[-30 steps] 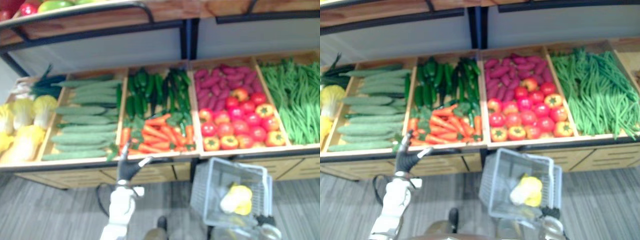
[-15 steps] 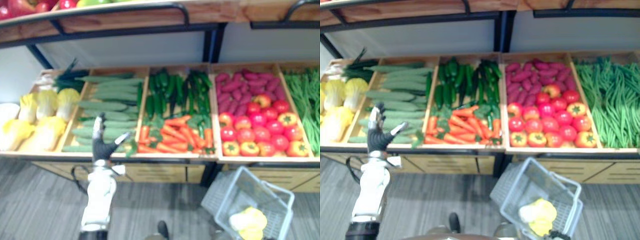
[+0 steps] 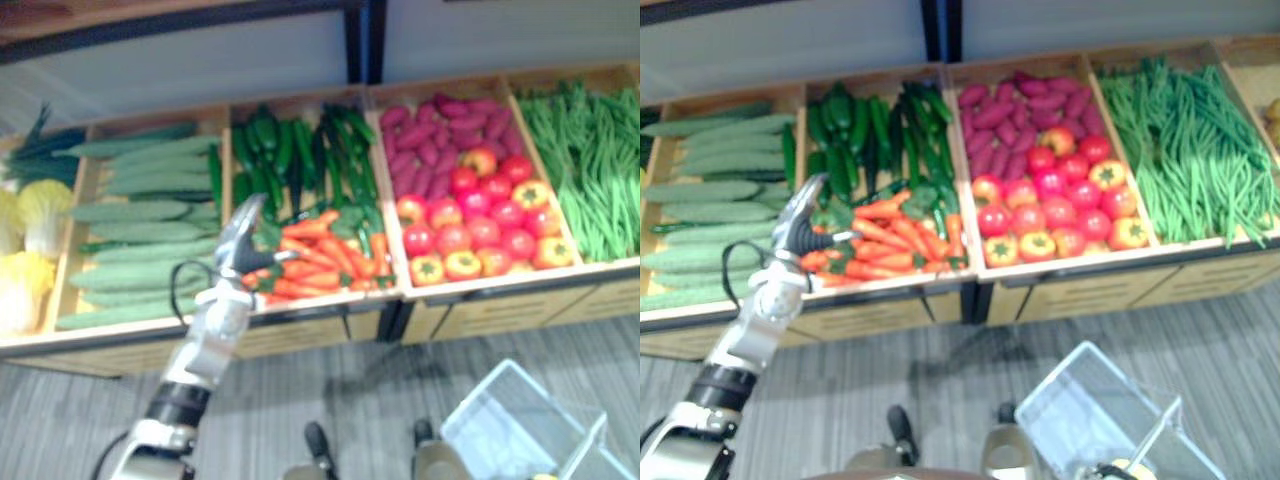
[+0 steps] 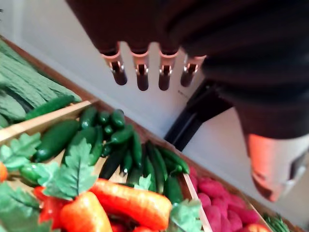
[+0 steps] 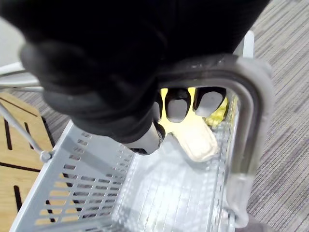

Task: Pick vegetable in the basket

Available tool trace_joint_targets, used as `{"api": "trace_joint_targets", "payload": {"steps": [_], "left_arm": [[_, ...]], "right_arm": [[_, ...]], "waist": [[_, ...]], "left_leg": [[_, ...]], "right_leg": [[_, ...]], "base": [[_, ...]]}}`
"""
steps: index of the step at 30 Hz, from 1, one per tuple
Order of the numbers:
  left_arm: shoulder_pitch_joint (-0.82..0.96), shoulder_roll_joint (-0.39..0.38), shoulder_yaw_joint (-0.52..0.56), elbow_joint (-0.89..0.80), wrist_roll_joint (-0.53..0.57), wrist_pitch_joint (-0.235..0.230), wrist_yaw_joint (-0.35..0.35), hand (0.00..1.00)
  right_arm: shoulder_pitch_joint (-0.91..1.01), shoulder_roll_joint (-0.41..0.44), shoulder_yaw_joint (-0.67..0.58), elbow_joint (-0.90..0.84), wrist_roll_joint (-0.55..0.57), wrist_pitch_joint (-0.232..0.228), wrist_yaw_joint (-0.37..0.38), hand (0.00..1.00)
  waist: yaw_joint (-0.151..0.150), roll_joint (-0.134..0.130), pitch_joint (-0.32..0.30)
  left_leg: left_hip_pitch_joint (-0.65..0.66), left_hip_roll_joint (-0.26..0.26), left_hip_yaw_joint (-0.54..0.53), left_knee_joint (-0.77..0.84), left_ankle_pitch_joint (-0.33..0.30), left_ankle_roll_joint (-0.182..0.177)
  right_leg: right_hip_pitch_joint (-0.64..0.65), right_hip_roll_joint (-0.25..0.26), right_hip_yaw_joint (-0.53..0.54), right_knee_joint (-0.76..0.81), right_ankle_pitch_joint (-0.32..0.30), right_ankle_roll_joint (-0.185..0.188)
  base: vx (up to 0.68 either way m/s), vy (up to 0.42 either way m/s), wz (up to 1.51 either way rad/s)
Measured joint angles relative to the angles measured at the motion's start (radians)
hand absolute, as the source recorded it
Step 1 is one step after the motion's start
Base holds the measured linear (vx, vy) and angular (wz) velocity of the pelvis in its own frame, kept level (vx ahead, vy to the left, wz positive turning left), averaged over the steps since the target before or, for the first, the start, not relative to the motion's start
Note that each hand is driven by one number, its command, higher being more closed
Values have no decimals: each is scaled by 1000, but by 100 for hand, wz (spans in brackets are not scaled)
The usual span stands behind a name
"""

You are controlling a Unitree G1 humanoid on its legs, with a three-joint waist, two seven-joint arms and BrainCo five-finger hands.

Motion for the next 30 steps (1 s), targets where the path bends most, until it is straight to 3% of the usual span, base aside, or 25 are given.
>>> {"api": "trace_joint_targets", "payload": {"steps": [5,11,15,23,24,30], "left_arm": [[-36,1,-55,92,62,23,1,0],[-127,8,-89,212,102,35,1,0],[-208,15,-90,324,111,70,7,0],[-385,35,-91,423,140,114,53,0],[-404,35,-94,422,141,115,59,100],[-522,37,-88,431,183,118,117,100]], "right_arm": [[-10,0,3,-3,1,-3,-15,100],[-26,-1,25,-45,1,-7,-30,100],[-31,-1,54,-94,2,-12,-32,100],[-32,19,80,-182,48,-37,-56,100],[-32,23,80,-188,51,-40,-59,100],[-55,27,125,-227,81,-52,-74,100]], "waist": [[-18,6,33],[-17,10,74],[-17,10,115],[3,6,179],[9,5,186],[35,2,207]], "left_leg": [[-23,2,17,0,5,-2],[-50,2,34,0,12,2],[-81,0,46,0,9,-2],[-166,-2,113,7,28,11],[-172,-2,122,7,28,11],[-234,8,160,3,21,0]], "right_leg": [[-41,2,18,19,0,0],[-91,0,32,50,0,0],[-129,-5,42,67,1,2],[-245,-19,64,94,4,7],[-256,-18,70,97,4,7],[-335,-15,97,102,13,8]], "base": [[-1,13,-9],[-7,12,-4],[-11,6,-4],[57,2,-3],[43,11,-5],[46,9,-10]]}}
